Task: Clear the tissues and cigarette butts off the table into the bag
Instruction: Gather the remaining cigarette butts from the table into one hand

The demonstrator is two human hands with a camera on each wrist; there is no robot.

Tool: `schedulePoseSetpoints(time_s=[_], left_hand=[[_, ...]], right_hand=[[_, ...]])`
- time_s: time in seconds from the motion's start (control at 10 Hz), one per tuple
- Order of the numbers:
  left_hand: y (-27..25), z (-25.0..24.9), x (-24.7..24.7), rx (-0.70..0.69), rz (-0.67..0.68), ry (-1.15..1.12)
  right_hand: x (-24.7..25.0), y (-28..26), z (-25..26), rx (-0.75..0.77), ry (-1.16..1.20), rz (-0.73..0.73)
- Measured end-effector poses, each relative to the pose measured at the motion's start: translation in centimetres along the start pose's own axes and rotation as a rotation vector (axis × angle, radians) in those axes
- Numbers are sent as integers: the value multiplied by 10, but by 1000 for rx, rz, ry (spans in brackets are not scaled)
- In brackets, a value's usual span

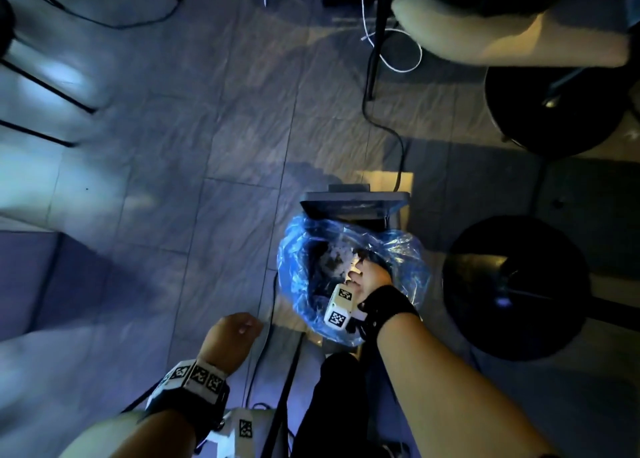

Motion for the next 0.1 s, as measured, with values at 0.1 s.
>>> schedulePoseSetpoints(time_s=[0.1], left_hand=[[1, -6, -2, -1, -8, -35]], right_hand=[[10, -16, -4, -32, 5, 31]])
Point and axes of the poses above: each hand's wrist, its own y-axis towards the middle knuckle, its own x-axis out of the back of the hand, z = x × y, the point moved 2 cm from there along y, towards the middle knuckle, and after that the axes turned 3 degrees about x, right-handed, at the moved point
